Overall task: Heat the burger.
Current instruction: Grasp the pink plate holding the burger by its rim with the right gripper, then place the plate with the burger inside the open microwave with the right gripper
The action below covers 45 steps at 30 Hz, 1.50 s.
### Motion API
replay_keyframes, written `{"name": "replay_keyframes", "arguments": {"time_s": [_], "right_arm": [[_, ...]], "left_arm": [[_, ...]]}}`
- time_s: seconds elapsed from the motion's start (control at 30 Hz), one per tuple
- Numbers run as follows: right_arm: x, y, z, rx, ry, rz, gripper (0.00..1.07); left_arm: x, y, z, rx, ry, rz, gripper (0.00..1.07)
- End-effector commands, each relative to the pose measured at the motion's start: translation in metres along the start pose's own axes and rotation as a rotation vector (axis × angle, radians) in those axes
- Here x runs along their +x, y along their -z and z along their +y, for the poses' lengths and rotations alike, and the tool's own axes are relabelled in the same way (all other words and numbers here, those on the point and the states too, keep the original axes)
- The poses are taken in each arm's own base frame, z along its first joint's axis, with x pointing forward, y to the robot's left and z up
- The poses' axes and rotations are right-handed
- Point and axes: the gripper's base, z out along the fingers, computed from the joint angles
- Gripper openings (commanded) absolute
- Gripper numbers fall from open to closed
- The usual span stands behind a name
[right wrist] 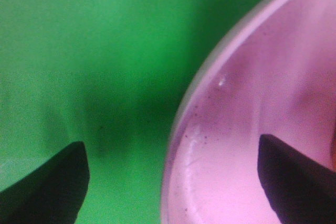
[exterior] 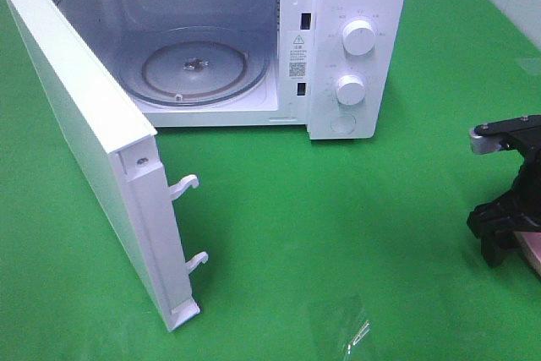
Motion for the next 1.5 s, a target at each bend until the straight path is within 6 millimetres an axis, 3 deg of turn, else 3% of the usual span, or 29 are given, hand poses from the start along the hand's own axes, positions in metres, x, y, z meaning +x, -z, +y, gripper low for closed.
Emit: {"name": "replay_keyframes", "arguments": {"time_s": [0.03, 0.3, 0.33, 0.37, 0.43, 0.47, 0.5, 0.6, 0.63, 1.1, 1.5], "right_arm": [[0.000, -0.011, 0.001, -0.004, -0.002, 0.021, 0.81], [0.000, -0.012, 0.001, -0.001, -0.001, 0.025, 0.67], [0.001, -0.012, 0.001, 0.000, -0.007, 0.029, 0.58], [0.001, -0.012, 0.001, 0.000, -0.007, 0.029, 0.58], [0.002, -0.012, -0.002, 0.024, 0.021, 0.040, 0.30], [0.002, -0.012, -0.002, 0.024, 0.021, 0.040, 0.30], [0.002, -0.012, -0.003, 0.040, 0.023, 0.047, 0.17], [0.003, -0.012, -0.004, 0.045, 0.024, 0.049, 0.11], [0.002, -0.012, -0.004, 0.050, 0.024, 0.048, 0.01], [0.007, -0.011, -0.003, 0.068, 0.005, 0.103, 0.00], [0.010, 0.004, 0.019, 0.206, 0.094, 0.151, 0.00]], "left_arm": [[0.000, 0.002, -0.001, 0.002, 0.002, -0.027, 0.98], [0.000, 0.002, -0.001, 0.002, 0.002, -0.027, 0.98], [0.000, 0.002, -0.001, 0.002, 0.002, -0.027, 0.98], [0.000, 0.002, -0.001, 0.002, 0.002, -0.027, 0.98], [0.000, 0.002, -0.001, 0.002, 0.002, -0.027, 0.98], [0.000, 0.002, -0.001, 0.002, 0.002, -0.027, 0.98], [0.000, 0.002, -0.001, 0.002, 0.002, -0.027, 0.98], [0.000, 0.002, -0.001, 0.002, 0.002, -0.027, 0.98], [0.000, 0.002, -0.001, 0.002, 0.002, -0.027, 0.98], [0.000, 0.002, -0.001, 0.002, 0.002, -0.027, 0.98], [0.000, 0.002, -0.001, 0.002, 0.002, -0.027, 0.98]]}}
